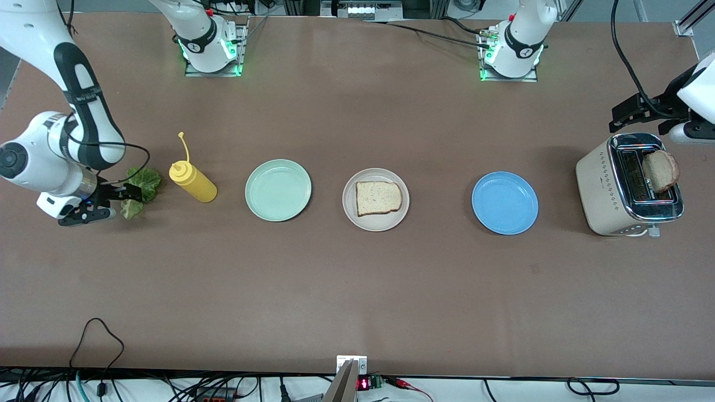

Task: Make sandwich in beige plate with both arms
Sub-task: 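Lower the right gripper onto the green lettuce leaf and grasp it, then carry the lettuce leaf over the bread on the beige plate, then lower the lettuce onto the bread and open the right gripper, then withdraw the right gripper while the left gripper reaches the toaster, then grasp the second bread slice and lift it with the left gripper, then carry the bread over the lettuce on the beige plate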

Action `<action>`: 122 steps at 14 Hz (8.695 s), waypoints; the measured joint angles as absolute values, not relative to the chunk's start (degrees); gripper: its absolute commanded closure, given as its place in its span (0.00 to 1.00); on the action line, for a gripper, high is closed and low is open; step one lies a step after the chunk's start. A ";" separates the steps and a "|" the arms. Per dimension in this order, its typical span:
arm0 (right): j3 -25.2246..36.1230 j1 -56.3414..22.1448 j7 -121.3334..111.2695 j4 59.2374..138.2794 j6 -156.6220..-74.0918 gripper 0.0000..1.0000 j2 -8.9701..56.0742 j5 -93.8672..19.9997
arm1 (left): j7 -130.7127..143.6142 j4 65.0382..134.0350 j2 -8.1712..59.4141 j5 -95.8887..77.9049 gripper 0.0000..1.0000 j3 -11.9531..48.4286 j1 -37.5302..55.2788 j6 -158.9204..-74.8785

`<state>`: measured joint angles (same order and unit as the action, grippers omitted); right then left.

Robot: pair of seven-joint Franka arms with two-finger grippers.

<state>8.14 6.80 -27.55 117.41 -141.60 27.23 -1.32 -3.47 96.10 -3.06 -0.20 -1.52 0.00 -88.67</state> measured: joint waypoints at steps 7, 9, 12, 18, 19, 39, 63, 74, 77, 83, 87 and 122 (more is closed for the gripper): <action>8.14 6.84 -27.51 117.29 -142.72 1.00 28.23 -1.29 | -3.47 96.10 -3.06 -0.20 0.00 -1.52 0.00 -88.67; 8.08 6.83 -27.66 117.11 -142.72 1.00 28.07 -1.15 | -3.47 96.10 -3.06 -0.20 0.00 -1.52 0.00 -88.67; 7.83 6.76 -32.65 115.67 -141.43 1.00 26.49 -0.77 | -3.47 96.10 -3.06 -0.20 0.00 -1.52 -0.01 -88.67; 7.14 5.33 -47.32 108.70 -128.14 1.00 18.88 -0.73 | -3.47 96.10 -3.06 -0.20 0.00 -1.52 -0.03 -88.67; 7.01 4.55 -49.04 107.20 -124.98 1.00 17.68 -0.73 | -3.47 96.10 -3.06 -0.20 0.00 -1.52 -0.04 -88.67; 6.00 -33.80 -53.02 86.68 -109.30 1.00 21.47 -19.59 | -3.47 96.08 -2.69 -0.20 0.00 -1.55 -0.11 -88.67; 7.21 -51.66 -32.77 85.34 -154.74 0.00 45.01 -19.90 | -3.47 96.04 -2.61 -0.20 0.00 -1.55 -0.12 -88.67; 8.69 -36.93 -18.79 84.12 -122.12 0.00 26.65 -15.23 | -3.34 95.54 -0.41 -0.20 0.00 -1.49 0.09 -86.93; 8.60 -32.44 -14.51 84.18 -115.11 0.00 23.38 -11.96 | -3.16 92.06 4.54 -0.05 0.00 -1.69 -0.09 -84.33; 4.26 -17.14 -13.74 84.47 -106.76 0.00 19.34 -8.18 | -7.01 89.43 11.99 7.44 0.00 -2.50 -7.33 -84.20; -0.70 -6.31 -11.08 84.98 -98.66 0.00 14.52 -5.07 | -17.49 89.67 14.94 8.97 0.00 -2.81 -14.59 -90.41; 1.91 -3.15 -1.95 100.00 -100.87 0.00 -3.03 -1.49 | -10.72 86.92 18.20 -16.92 1.00 15.67 -15.24 -71.09</action>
